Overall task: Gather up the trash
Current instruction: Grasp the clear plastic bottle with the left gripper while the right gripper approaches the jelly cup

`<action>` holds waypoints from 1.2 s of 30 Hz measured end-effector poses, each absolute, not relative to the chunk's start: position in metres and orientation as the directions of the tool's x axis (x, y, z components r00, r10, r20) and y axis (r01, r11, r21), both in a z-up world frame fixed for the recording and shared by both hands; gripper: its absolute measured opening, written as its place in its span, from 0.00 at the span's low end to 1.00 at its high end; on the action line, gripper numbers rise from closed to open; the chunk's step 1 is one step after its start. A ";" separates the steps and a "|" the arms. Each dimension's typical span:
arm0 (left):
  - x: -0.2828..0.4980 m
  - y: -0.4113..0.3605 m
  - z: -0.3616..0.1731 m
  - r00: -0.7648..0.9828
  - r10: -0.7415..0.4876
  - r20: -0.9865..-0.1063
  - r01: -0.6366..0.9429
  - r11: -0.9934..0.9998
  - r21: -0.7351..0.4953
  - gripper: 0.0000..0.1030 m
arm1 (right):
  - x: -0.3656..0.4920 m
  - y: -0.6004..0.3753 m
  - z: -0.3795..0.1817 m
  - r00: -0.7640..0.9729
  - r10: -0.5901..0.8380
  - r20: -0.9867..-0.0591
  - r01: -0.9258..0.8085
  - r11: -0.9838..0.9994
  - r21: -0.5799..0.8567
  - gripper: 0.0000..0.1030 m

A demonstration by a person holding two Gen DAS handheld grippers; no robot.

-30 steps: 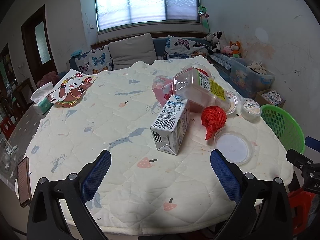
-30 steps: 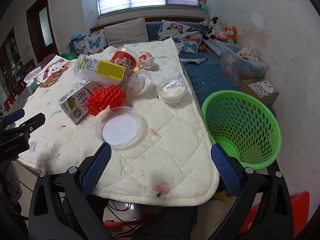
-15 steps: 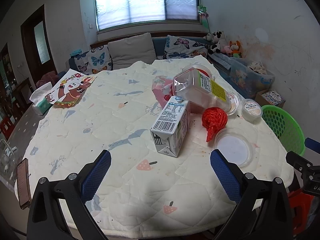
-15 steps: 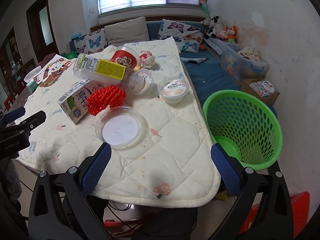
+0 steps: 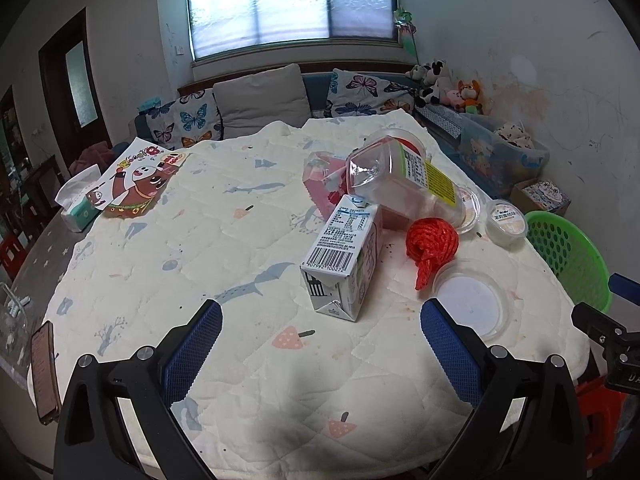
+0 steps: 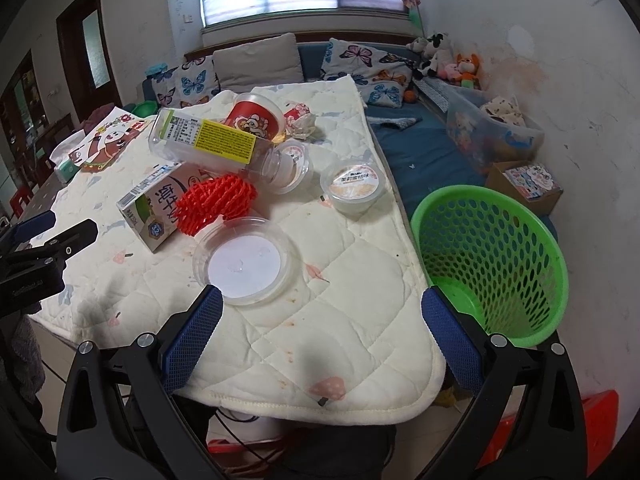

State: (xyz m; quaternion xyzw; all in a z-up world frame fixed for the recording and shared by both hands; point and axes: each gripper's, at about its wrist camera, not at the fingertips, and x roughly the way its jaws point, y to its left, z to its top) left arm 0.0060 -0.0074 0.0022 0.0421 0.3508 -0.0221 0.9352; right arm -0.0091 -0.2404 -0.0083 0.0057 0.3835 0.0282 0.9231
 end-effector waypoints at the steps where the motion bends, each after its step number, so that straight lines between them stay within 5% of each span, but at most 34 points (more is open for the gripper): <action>1: 0.007 -0.008 0.002 0.751 -0.015 -0.660 0.073 0.996 0.060 0.94 | -0.008 -0.241 -0.008 0.705 0.057 -0.707 -0.049 0.998 0.032 0.96; 17: 0.056 -0.007 0.024 0.746 -0.134 -0.652 0.173 0.985 -0.005 0.94 | 0.016 -0.245 -0.007 0.700 0.084 -0.709 -0.067 0.996 0.051 0.96; 36: 0.160 -0.004 0.012 0.574 -0.451 -0.683 0.357 0.889 -0.287 0.92 | 0.033 -0.243 -0.013 0.681 0.090 -0.726 -0.076 0.996 0.053 0.96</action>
